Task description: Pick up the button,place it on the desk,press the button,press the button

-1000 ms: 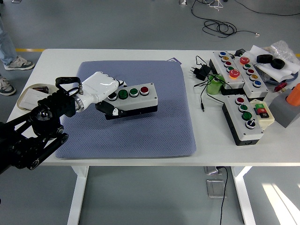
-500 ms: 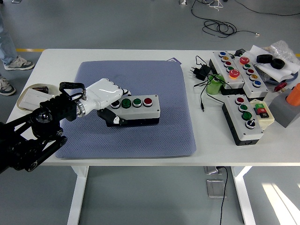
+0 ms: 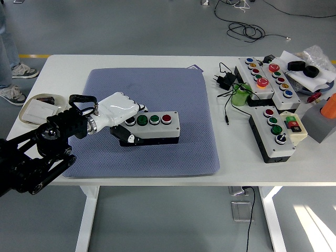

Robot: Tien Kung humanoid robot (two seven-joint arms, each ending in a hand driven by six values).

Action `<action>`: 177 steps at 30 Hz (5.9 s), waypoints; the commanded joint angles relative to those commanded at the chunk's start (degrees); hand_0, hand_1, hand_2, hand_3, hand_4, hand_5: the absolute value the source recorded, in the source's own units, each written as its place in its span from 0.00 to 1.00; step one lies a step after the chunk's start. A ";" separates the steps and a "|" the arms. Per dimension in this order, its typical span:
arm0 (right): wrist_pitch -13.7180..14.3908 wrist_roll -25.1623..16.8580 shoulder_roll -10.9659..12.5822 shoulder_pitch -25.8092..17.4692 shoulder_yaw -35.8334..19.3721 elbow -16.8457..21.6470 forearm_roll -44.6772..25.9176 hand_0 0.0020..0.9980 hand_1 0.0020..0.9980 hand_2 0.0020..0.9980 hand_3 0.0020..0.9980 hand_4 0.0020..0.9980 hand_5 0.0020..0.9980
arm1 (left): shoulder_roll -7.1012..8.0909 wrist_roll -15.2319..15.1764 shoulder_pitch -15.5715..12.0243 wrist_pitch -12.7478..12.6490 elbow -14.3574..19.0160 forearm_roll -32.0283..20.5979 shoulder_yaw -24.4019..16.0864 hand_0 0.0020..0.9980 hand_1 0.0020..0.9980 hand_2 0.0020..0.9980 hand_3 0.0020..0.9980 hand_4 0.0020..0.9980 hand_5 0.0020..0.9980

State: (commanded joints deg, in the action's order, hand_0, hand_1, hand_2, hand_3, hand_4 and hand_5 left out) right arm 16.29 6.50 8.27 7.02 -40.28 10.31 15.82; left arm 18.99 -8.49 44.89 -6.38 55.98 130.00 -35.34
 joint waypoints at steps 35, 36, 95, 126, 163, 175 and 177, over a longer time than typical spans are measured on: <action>-0.02 -0.05 -0.06 -0.24 0.01 0.00 0.08 0.79 0.80 0.82 0.75 0.41 0.48 | 3.41 2.60 -9.84 16.75 19.00 -14.70 -19.55 0.89 0.96 1.00 1.00 0.94 0.21; -0.02 -0.03 -0.08 -0.25 -0.03 0.00 0.15 0.79 0.80 0.82 0.75 0.41 0.48 | 3.50 2.77 -10.46 16.19 20.65 -15.86 -20.82 0.89 0.96 1.00 1.00 0.94 0.21; -0.09 0.07 0.04 -0.21 0.24 0.00 0.30 0.79 0.80 0.82 0.75 0.41 0.48 | 2.95 23.22 -8.17 29.30 31.00 -5.51 -9.46 0.08 0.05 0.07 0.90 0.47 0.00; -0.13 -0.06 0.13 -0.03 0.37 0.00 0.20 0.79 0.80 0.82 0.75 0.41 0.48 | 2.18 22.96 -6.69 27.28 29.33 -5.60 -10.28 0.08 0.06 0.07 0.89 0.48 0.00; -0.12 -0.20 0.18 0.21 0.32 0.00 0.53 0.79 0.80 0.82 0.75 0.41 0.48 | -0.86 23.36 -4.29 30.52 24.11 -7.15 -5.30 0.07 0.05 0.07 0.89 0.50 0.00; -0.08 -0.09 0.07 0.07 0.48 0.00 0.42 0.79 0.80 0.82 0.75 0.41 0.48 | -0.58 23.21 -4.73 29.86 24.21 -7.12 -5.53 0.07 0.05 0.07 0.89 0.50 0.00; -0.07 -0.07 0.07 0.01 0.43 0.00 0.49 0.79 0.80 0.82 0.75 0.41 0.48 | -0.57 22.98 -4.93 29.03 24.87 -7.13 -6.15 0.07 0.05 0.07 0.89 0.50 0.00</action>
State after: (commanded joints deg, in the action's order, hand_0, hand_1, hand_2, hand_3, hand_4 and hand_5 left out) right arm 16.21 6.43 8.34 7.03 -39.85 10.31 16.32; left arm 18.42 14.49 39.96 22.65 80.84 122.87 -41.50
